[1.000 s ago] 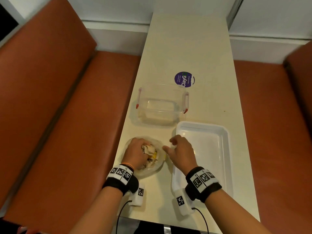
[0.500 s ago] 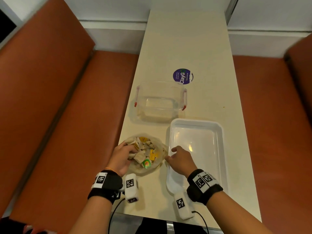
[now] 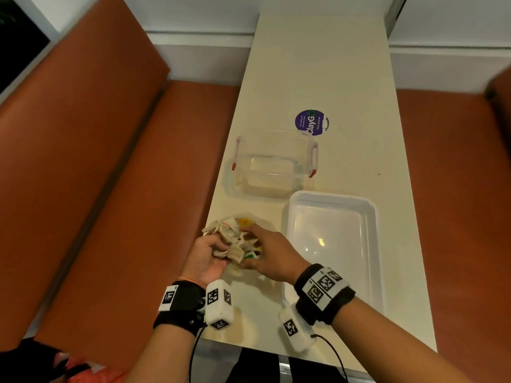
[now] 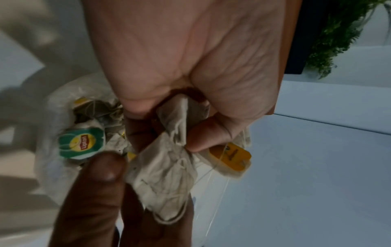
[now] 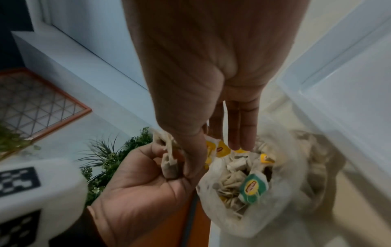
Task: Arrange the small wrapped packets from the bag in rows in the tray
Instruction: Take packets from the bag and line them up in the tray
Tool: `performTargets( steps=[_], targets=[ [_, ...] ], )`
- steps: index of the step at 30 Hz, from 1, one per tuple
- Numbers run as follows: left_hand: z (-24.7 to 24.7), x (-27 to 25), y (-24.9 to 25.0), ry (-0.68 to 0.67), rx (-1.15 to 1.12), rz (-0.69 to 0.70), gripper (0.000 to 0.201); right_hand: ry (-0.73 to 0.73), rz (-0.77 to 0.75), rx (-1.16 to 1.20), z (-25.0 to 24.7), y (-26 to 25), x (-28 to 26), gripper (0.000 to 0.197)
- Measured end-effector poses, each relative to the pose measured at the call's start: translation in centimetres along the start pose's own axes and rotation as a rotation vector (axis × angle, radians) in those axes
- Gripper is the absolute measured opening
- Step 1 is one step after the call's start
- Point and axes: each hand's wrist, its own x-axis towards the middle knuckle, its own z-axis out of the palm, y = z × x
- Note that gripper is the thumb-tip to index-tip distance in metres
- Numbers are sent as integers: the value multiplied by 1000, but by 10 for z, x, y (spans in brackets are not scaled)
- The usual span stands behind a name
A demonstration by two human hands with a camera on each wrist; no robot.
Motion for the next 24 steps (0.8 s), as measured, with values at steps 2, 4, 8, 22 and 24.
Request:
performTargets(
  steps=[2, 4, 8, 22, 24],
  targets=[
    [-1, -1, -2, 2, -31, -24, 62, 24, 13, 38, 5, -1, 4, 69],
    [1, -4, -4, -30, -59, -43, 61, 81, 14, 81, 6, -1, 6, 52],
    [3, -9, -9, -64, -67, -18, 58, 106, 23, 80, 4, -1, 9, 35],
    [9, -1, -9, 58, -161, -111, 46, 108, 22, 87, 2, -26, 25, 24],
    [6, -1, -10, 67, -179, -127, 40, 102, 34, 127, 4, -31, 25, 26]
  ],
)
